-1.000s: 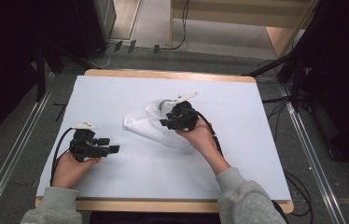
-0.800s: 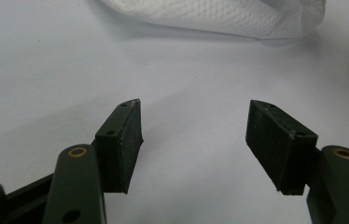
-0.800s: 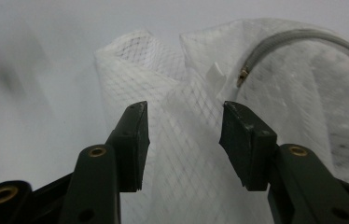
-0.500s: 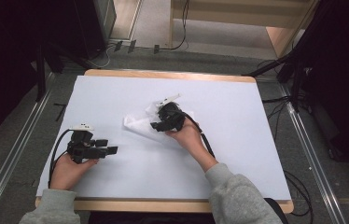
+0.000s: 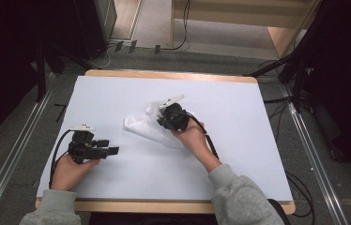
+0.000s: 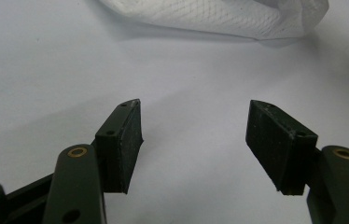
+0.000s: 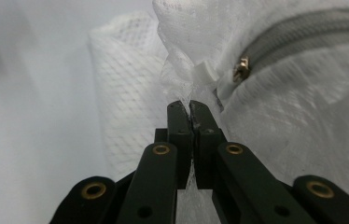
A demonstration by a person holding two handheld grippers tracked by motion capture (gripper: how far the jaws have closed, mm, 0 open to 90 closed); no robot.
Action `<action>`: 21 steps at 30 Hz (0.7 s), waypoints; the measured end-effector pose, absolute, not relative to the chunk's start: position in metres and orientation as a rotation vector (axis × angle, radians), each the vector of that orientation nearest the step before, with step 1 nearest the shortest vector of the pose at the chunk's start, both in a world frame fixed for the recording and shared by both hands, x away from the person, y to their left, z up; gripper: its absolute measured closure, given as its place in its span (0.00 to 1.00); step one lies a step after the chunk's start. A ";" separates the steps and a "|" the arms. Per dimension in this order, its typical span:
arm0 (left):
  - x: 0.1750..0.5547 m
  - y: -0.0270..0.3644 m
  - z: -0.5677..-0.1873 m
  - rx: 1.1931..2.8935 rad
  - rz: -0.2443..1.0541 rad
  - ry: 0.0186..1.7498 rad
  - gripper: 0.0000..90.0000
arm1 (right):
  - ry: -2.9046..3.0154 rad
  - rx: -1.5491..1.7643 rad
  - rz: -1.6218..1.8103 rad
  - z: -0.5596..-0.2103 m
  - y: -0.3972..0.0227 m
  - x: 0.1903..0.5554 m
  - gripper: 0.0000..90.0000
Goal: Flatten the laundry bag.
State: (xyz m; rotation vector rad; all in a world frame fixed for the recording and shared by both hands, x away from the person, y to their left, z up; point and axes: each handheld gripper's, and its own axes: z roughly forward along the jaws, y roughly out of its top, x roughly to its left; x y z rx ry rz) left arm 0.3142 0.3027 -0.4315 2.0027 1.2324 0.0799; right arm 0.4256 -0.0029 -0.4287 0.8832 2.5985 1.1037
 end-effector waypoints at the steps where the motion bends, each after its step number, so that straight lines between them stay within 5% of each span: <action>1: 0.314 0.303 -0.431 2.003 0.079 1.235 0.41 | 2.595 0.877 1.118 -0.426 -0.004 0.424 1.00; 21: 0.325 0.296 -0.430 2.012 0.072 1.215 0.41 | 2.656 0.817 1.307 -0.409 -0.057 0.365 0.99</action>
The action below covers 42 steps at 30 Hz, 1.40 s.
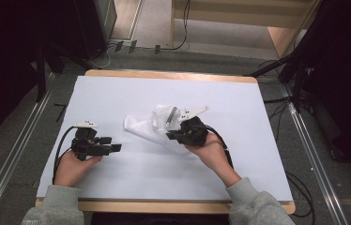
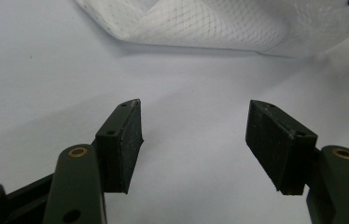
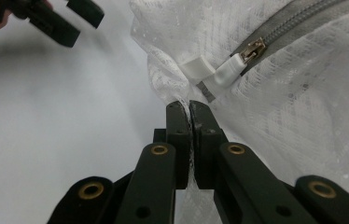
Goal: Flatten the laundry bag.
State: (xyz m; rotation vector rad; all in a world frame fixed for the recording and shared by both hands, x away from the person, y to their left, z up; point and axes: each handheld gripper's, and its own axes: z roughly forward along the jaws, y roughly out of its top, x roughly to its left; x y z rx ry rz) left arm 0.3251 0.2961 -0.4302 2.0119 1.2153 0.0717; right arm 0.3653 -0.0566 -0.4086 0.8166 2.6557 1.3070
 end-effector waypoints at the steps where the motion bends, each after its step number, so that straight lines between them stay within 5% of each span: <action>1: 0.326 0.295 -0.430 2.008 0.069 1.214 0.41 | 2.664 0.829 1.308 -0.410 -0.059 0.362 0.99; 21: 0.355 0.270 -0.428 2.052 0.030 1.162 0.46 | 2.721 0.853 1.254 -0.425 -0.085 0.323 1.00; 33: 0.368 0.263 -0.427 2.037 -0.028 1.183 0.78 | 2.724 0.899 1.234 -0.427 -0.102 0.312 0.83; 42: 0.368 0.254 -0.421 2.022 -0.045 1.155 0.75 | 2.568 0.976 1.252 -0.414 -0.133 0.325 0.81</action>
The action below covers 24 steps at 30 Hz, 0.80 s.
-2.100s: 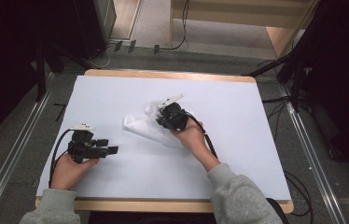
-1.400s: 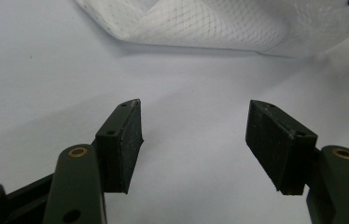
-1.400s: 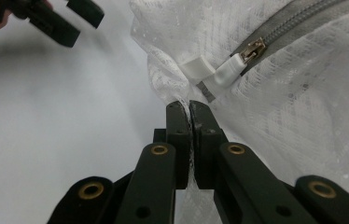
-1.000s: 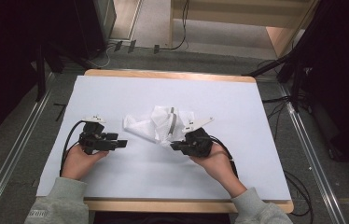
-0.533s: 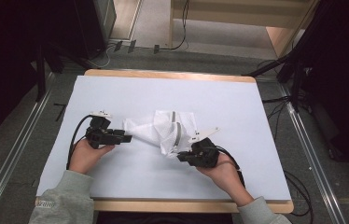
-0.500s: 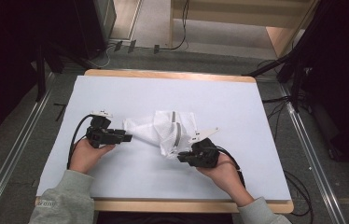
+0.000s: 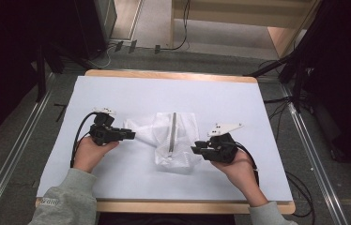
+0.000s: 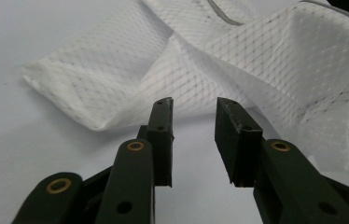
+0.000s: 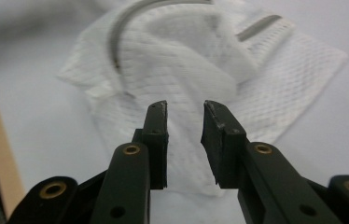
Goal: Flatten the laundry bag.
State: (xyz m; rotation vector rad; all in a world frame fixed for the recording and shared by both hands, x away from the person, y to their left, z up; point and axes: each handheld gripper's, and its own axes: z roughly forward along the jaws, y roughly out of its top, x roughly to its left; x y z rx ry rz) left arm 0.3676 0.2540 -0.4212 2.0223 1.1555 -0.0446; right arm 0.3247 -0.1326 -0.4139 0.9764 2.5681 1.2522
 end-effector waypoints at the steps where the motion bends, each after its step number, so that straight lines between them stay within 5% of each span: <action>1: 0.367 0.252 -0.420 2.028 -0.040 1.143 0.75 | 2.562 0.984 1.247 -0.416 -0.133 0.328 0.81; 11: 0.358 0.225 -0.412 2.043 -0.058 1.052 0.69 | 2.520 1.106 1.137 -0.443 -0.132 0.378 0.77; 24: 0.332 0.190 -0.402 2.094 -0.114 0.897 0.59 | 2.503 1.133 1.089 -0.452 -0.135 0.390 0.74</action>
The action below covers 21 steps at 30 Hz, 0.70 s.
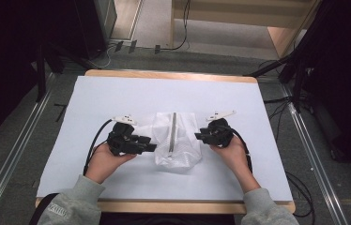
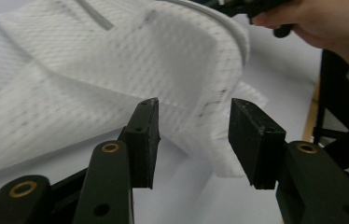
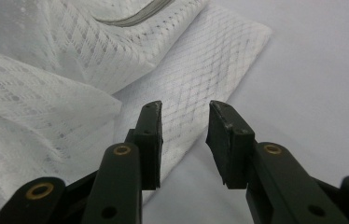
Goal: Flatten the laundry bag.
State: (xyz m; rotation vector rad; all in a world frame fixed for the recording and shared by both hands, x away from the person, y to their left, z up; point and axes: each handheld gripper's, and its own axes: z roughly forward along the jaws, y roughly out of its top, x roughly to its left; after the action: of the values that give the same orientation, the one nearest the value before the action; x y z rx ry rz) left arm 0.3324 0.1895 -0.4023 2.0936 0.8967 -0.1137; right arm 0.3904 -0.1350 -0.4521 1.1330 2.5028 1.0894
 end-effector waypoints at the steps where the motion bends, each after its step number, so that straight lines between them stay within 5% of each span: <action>1: 0.331 0.186 -0.403 2.098 -0.116 0.892 0.58 | 2.497 1.132 1.088 -0.453 -0.134 0.392 0.74; 5: 0.330 0.174 -0.408 2.122 -0.127 0.880 0.58 | 2.497 1.148 1.080 -0.457 -0.130 0.400 0.72; 13: 0.336 0.165 -0.425 2.151 -0.167 0.919 0.99 | 2.450 1.195 1.055 -0.462 -0.122 0.424 0.64; 21: 0.326 0.175 -0.421 2.155 -0.163 0.921 1.00 | 2.436 1.250 1.070 -0.466 -0.119 0.445 0.61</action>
State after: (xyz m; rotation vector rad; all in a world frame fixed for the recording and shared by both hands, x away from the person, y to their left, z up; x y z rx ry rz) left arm 0.3265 0.1751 -0.4214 2.1554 0.9210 -0.1630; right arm 0.4449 -0.1195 -0.4661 1.2503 2.4359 1.0703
